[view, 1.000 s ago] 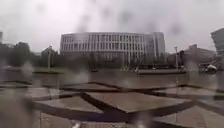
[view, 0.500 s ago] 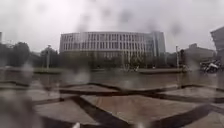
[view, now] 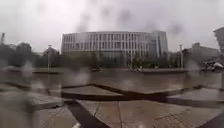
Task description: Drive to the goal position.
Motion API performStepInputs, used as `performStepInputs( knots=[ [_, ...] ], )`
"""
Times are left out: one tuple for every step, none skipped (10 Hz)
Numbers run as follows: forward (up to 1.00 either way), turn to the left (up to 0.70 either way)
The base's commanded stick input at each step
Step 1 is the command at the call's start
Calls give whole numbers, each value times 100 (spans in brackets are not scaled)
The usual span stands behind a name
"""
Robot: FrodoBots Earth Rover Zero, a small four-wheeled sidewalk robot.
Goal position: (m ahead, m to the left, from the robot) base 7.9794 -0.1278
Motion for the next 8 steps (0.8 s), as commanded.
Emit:
performStepInputs(
  knots=[
    [70,1],
    [70,1],
    [70,1],
    [70,1],
    [70,1],
    [70,1],
    [70,1],
    [70,1]
  ],
)
